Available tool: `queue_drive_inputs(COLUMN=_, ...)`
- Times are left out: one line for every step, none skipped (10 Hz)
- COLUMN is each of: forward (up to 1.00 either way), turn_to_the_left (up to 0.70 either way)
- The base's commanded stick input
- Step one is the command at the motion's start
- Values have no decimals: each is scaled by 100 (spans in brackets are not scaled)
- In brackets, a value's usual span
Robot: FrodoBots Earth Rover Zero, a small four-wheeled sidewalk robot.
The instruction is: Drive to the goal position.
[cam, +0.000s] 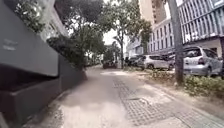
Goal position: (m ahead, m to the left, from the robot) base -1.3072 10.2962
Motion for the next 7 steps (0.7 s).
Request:
queue_drive_inputs(forward=45, turn_to_the_left=0)
queue_drive_inputs(forward=45, turn_to_the_left=0)
queue_drive_inputs(forward=45, turn_to_the_left=0)
queue_drive_inputs(forward=45, turn_to_the_left=0)
queue_drive_inputs(forward=45, turn_to_the_left=0)
queue_drive_inputs(forward=45, turn_to_the_left=0)
queue_drive_inputs(forward=45, turn_to_the_left=0)
